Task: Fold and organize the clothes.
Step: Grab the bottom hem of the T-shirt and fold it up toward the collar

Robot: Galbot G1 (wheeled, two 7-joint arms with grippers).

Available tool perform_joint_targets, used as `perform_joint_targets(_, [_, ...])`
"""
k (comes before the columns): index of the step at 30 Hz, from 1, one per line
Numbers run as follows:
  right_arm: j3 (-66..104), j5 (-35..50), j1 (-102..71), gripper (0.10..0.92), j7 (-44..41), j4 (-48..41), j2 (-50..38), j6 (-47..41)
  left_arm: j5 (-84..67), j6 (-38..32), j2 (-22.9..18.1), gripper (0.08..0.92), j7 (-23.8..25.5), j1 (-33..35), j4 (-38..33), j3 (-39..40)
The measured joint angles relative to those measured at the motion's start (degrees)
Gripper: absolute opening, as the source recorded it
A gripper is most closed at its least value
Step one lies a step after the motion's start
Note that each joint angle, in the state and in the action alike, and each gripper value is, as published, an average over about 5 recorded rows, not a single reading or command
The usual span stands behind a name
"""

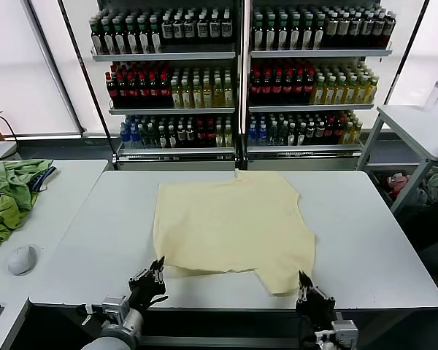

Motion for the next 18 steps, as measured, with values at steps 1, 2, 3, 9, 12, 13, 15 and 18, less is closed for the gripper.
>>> perform_joint_targets(1, [0.0, 0.1, 0.7, 0.131, 0.0, -0.2, -0.3, 0.1, -0.2, -0.3, 0.1, 0.101, 0.1, -0.2, 0.0, 0.0])
perform_joint_targets(2, [0.0, 0.2, 1.4, 0.131, -0.1, -0.5, -0.5, 0.3, -0.4, -0.6, 0.2, 0.101, 0.3, -0.4, 0.1, 0.0])
perform_joint_targets(3, [-0.1, 0.2, 2.2, 0.131, -0.1, -0.9, -0.8, 0.4, -0.6, -0.9, 0.4, 0.101, 0.4, -0.7, 0.2, 0.0])
perform_joint_targets(9, [-1.0, 0.6, 8.5, 0.131, -0.3, -5.0, -2.5, 1.0, -1.7, -2.1, 0.9, 0.101, 0.8, -3.7, 2.4, 0.8])
perform_joint_targets(12, [-1.7, 0.8, 12.0, 0.131, -0.4, -7.6, -3.4, 1.2, -2.3, -2.5, 1.1, 0.101, 0.8, -6.0, 4.4, 1.4])
perform_joint_targets(13, [-1.9, 0.9, 13.1, 0.131, -0.5, -8.5, -3.7, 1.3, -2.4, -2.6, 1.2, 0.101, 0.8, -6.8, 5.1, 1.6])
perform_joint_targets(15, [-2.4, 1.0, 15.2, 0.131, -0.6, -10.3, -4.3, 1.4, -2.7, -2.7, 1.3, 0.101, 0.9, -8.5, 6.7, 2.0])
perform_joint_targets(18, [-3.1, 1.0, 18.1, 0.131, -0.7, -12.8, -4.9, 1.5, -3.1, -2.8, 1.5, 0.101, 0.8, -11.1, 9.1, 2.8])
